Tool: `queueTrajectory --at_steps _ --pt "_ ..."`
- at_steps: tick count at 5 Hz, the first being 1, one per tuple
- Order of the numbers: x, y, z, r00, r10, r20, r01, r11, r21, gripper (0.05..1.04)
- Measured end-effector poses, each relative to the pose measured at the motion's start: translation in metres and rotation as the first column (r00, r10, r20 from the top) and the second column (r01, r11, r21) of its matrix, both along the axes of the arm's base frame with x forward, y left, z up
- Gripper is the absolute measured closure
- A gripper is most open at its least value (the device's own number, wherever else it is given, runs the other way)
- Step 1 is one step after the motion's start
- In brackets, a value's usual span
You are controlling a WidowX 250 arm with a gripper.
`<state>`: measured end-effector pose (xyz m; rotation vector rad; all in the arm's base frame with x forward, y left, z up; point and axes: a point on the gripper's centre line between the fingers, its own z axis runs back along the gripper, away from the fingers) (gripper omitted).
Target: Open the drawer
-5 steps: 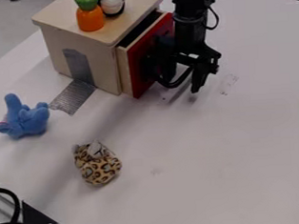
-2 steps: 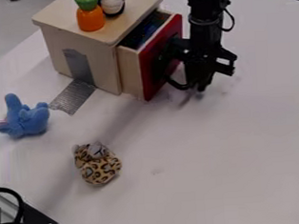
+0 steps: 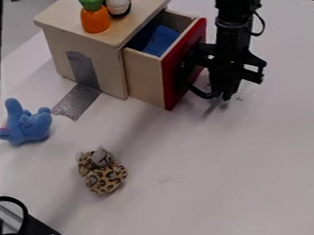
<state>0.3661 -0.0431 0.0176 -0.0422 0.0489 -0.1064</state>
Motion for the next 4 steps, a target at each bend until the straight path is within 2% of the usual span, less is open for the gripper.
queueTrajectory --at_steps 4 --pt "0.0054 -0.0114 -0.0013 0.999 -0.025 -0.02 0.025 1.0 0.018 0.961"
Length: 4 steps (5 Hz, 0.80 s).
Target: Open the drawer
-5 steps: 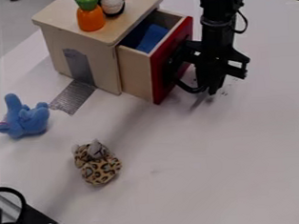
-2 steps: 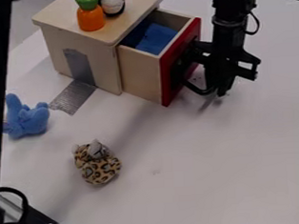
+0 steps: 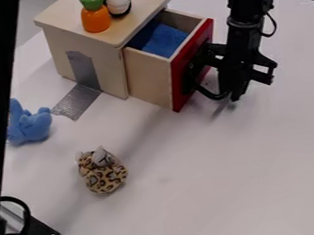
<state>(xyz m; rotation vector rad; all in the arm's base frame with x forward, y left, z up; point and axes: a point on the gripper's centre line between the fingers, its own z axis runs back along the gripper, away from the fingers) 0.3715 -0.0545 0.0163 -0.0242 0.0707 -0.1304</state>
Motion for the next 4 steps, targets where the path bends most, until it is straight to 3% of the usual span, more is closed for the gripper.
queueTrajectory --at_steps 3,4 --pt "0.0 -0.007 0.001 1.0 -0.017 -0.011 0.017 1.0 0.016 0.925" --pt "0.001 -0.015 0.002 0.999 -0.052 0.006 0.052 0.998 0.027 0.722"
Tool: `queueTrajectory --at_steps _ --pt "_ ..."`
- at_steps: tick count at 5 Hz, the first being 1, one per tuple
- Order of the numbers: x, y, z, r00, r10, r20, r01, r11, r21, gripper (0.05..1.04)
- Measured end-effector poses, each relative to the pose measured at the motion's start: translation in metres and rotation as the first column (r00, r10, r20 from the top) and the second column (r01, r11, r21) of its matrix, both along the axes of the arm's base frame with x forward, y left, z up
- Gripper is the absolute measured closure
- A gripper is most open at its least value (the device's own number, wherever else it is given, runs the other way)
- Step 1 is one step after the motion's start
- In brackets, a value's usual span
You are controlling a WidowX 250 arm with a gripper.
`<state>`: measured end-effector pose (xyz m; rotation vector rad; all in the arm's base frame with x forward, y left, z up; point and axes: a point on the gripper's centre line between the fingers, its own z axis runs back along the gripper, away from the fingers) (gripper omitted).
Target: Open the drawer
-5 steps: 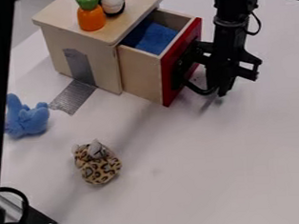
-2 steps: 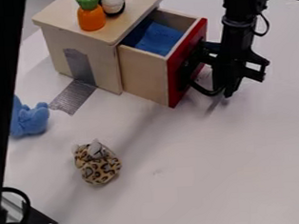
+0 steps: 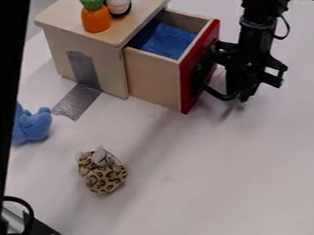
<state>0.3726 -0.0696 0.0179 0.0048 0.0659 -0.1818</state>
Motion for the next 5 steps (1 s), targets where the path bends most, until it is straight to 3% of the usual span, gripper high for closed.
queueTrajectory --at_steps 1,2,3,4,5 --pt "0.001 -0.002 0.006 1.0 0.007 0.024 -0.007 1.0 0.012 0.379" --pt "0.002 -0.002 0.026 0.998 -0.008 0.056 0.007 1.0 0.024 0.112" --pt "0.006 -0.003 0.05 0.997 0.002 0.083 -0.005 0.999 0.034 0.087" --pt "0.008 -0.007 0.077 0.995 0.007 0.097 -0.008 1.0 0.005 0.087" --pt "0.002 -0.011 0.09 0.996 -0.031 0.086 0.034 0.999 -0.032 0.087"
